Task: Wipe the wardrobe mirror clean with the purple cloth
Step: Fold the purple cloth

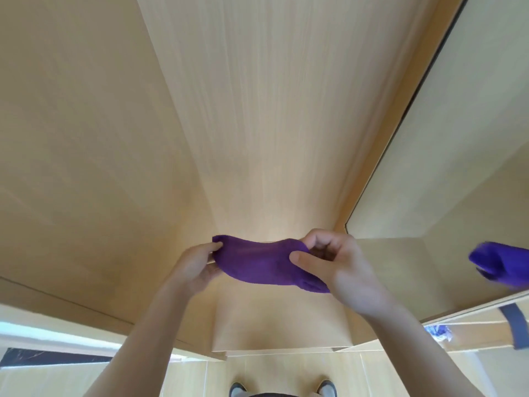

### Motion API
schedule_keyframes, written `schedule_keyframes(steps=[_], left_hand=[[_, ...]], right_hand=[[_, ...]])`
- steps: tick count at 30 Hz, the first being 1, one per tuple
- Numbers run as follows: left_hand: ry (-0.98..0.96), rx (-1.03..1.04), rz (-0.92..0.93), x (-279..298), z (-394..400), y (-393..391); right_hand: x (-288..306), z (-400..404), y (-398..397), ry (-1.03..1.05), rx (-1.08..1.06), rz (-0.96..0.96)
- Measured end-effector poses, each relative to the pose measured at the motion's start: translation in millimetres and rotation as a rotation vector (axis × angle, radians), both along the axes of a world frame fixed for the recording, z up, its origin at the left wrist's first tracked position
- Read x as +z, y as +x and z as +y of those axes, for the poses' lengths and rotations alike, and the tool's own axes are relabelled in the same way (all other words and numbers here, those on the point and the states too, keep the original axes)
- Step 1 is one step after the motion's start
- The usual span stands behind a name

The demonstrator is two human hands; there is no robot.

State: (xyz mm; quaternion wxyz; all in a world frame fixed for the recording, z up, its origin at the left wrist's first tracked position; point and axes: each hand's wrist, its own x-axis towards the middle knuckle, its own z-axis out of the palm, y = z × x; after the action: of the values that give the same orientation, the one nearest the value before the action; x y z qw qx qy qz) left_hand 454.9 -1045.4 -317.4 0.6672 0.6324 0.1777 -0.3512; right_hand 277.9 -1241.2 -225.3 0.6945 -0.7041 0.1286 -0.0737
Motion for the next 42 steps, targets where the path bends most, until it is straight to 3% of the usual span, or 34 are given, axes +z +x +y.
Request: schedule_keyframes(steps=[4,8,9,12,14,16,18,20,23,25,29,33,38,42], left_hand=[[-0.166,-0.192,0.154,-23,-23,-21],[-0.417,-0.01,0.218,-34,-20,-33],[-0.382,0.027,0.188,-40,-16,-33],[-0.006,0.059,0.049,-53,-6,-23],[0.087,0.132,0.054,-56,-7,-21],[-0.014,0.105,0.196,-55,-13,-34],[-0.102,-0.075,0.309,-59,-22,-53],[-0.318,-0.14,0.37,-58,-29,-74],[-0.644,-0.014,0.592,-37,-45,-94],[-0.733,0.075,0.608,-31,-46,-98],[-0.658,-0.018,0.484,-19,-28,-83],[-0.578,-0.188,0.224,-8,-11,-66],[-0.312,-0.361,-0.163,4,-4,-42],[0.0,-0.488,-0.438,34,-14,-34]], right_hand=[[27,6,2,0.127,-0.069,-0.007],[32,4,-3,0.34,-0.167,0.035],[31,4,-6,0.376,-0.173,0.054],[24,14,-9,0.442,-0.152,0.106],[18,24,-8,0.485,-0.138,0.119],[16,34,-5,0.545,-0.116,0.119],[19,39,-2,0.588,-0.109,0.119],[24,40,-1,0.656,-0.113,0.103],[29,38,0,0.739,-0.114,0.056],[24,33,2,0.736,-0.143,0.044],[11,21,2,0.709,-0.24,0.032],[-2,8,-2,0.596,-0.329,0.035],[-29,-6,-12,0.274,-0.446,0.111],[-55,-14,-18,0.219,-0.516,0.159]])
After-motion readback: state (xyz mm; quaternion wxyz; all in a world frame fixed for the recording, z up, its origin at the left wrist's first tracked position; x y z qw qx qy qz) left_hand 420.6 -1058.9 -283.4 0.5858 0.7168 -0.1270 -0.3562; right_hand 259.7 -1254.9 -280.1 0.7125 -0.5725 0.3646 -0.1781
